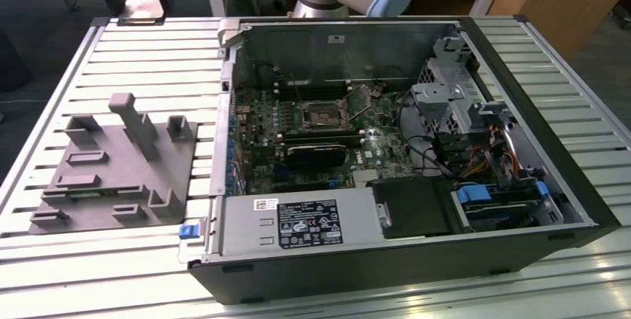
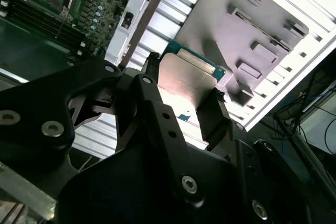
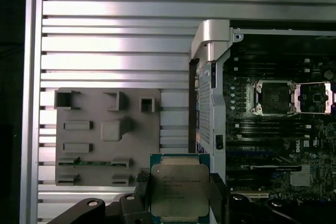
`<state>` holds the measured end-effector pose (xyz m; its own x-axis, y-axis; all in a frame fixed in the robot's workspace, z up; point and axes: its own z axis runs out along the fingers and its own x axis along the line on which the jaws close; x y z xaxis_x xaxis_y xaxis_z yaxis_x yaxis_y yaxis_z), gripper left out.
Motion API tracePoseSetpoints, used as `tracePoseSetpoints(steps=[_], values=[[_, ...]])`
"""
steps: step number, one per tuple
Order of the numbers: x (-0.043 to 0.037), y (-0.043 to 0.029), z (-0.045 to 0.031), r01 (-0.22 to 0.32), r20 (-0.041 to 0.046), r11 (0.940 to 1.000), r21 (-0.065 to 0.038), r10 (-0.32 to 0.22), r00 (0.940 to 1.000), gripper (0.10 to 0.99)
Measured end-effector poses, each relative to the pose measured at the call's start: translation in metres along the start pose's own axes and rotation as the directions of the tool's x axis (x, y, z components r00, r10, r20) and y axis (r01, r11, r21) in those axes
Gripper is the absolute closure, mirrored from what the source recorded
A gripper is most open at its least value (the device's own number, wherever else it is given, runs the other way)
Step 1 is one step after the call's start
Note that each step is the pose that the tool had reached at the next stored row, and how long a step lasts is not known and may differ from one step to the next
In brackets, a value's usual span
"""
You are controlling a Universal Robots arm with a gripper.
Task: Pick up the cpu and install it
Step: 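Pick up the cpu and move it towards the insertion slot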
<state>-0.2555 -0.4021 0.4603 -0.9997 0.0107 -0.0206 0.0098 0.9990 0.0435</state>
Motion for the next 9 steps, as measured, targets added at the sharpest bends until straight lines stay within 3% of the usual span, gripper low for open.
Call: tracePoseSetpoints(steps=[9], values=[[-0.0119,0.0013,0.0016,0.0,0.001,1.0,0.0,0.0,1.0,0.549]])
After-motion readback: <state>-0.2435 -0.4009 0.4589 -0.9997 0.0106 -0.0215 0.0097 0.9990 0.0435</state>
